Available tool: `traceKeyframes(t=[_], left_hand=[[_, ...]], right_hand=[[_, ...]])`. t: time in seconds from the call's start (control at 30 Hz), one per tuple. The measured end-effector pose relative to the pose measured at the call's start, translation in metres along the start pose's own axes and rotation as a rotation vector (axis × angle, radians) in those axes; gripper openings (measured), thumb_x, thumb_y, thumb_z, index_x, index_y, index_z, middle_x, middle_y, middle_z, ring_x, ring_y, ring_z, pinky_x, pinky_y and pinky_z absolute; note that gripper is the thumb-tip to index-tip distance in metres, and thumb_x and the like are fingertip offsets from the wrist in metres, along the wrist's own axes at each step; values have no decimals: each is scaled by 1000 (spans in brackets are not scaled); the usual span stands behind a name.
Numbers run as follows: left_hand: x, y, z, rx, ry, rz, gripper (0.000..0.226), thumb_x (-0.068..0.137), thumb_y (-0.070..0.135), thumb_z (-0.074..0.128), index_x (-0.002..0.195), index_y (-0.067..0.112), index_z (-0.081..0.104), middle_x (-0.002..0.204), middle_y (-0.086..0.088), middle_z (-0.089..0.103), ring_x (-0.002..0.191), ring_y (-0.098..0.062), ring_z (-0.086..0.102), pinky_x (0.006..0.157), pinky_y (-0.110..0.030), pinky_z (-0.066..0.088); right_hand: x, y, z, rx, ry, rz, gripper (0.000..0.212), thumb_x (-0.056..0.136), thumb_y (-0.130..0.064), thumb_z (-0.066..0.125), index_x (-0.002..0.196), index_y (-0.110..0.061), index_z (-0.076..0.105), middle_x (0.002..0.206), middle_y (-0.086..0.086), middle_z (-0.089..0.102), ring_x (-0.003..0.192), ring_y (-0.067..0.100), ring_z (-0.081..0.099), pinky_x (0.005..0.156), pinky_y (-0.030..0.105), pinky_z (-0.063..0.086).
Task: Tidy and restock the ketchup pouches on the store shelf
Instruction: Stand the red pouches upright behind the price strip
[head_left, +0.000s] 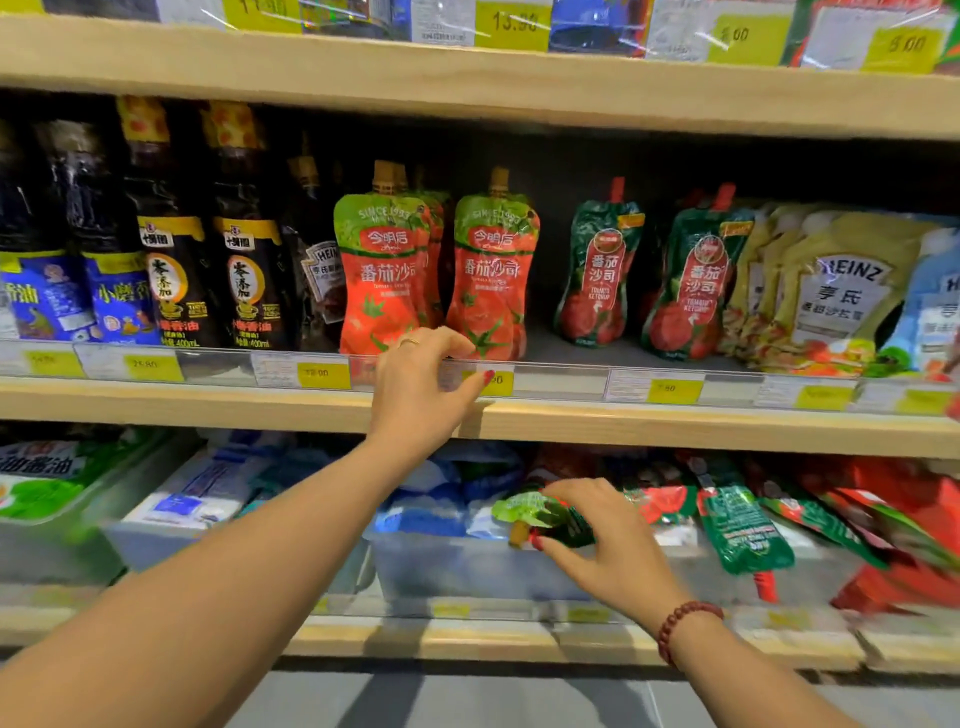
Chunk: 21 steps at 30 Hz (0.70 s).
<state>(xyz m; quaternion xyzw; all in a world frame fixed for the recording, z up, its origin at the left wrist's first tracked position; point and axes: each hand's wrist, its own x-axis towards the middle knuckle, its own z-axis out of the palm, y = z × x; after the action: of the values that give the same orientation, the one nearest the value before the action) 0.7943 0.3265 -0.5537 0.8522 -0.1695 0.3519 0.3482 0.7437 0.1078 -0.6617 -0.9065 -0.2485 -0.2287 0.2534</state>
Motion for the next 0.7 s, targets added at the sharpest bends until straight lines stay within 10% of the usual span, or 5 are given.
traceKeyframes(t=[0.33, 0.7], left_hand=[[6, -4, 12, -39, 83, -66, 9, 74, 21, 76, 79, 20, 69, 85, 3, 67, 87, -18, 59, 85, -49, 45], [7, -7, 15, -75, 100, -74, 9, 72, 21, 78, 75, 24, 71, 83, 5, 66, 87, -16, 58, 86, -50, 44]], right_hand=[[5, 14, 28, 7, -63, 172, 48, 78, -14, 65, 125, -20, 56, 126, -4, 57, 122, 13, 46, 104, 28, 36], [13, 6, 19, -137, -70, 46, 34, 77, 3, 63, 107, -13, 70, 109, 8, 70, 104, 29, 62, 82, 44, 54]])
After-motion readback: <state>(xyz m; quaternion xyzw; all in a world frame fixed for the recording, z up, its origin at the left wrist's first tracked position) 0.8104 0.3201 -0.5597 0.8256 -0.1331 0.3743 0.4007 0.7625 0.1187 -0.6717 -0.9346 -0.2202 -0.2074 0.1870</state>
